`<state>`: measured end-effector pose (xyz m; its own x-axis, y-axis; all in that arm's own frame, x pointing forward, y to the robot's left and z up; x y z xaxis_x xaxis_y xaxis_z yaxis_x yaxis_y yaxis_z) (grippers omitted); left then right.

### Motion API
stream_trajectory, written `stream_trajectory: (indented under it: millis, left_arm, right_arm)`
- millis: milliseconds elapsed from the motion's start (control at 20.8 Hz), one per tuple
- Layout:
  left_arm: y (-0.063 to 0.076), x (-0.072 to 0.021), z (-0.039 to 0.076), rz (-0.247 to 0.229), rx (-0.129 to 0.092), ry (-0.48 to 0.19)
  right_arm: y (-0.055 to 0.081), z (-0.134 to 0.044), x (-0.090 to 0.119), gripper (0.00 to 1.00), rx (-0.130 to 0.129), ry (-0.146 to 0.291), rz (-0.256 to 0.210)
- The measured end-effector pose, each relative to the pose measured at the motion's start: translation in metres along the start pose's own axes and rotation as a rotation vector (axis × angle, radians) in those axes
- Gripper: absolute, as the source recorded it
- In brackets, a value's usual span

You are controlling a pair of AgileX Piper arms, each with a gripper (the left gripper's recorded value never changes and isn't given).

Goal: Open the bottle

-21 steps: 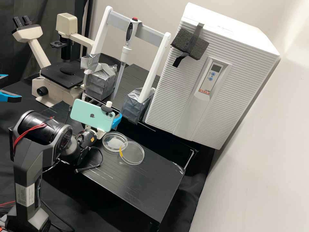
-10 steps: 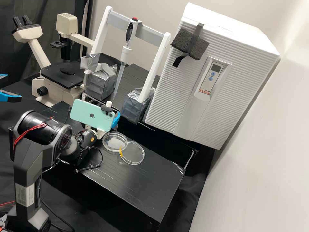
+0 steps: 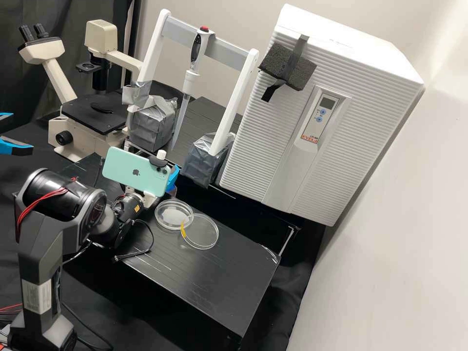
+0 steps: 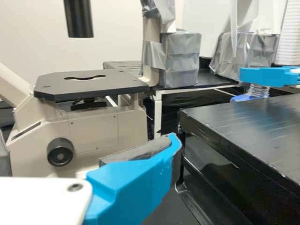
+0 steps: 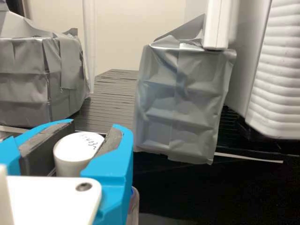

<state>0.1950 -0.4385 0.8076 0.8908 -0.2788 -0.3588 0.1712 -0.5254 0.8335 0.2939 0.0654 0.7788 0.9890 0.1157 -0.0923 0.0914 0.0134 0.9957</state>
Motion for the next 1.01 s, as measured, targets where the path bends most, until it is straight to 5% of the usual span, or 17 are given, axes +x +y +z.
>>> stream_trajectory:
  millis: [576,1008]
  left_arm:
    - [0.0,0.0,0.0,0.0,0.001,0.0]
    - [0.0,0.0,0.0,0.0,0.016,0.0]
  right_arm:
    - [0.013,-0.014,-0.007,0.0,0.01,0.044,0.047]
    - [0.007,-0.013,-0.045,0.0,0.007,0.054,0.026]
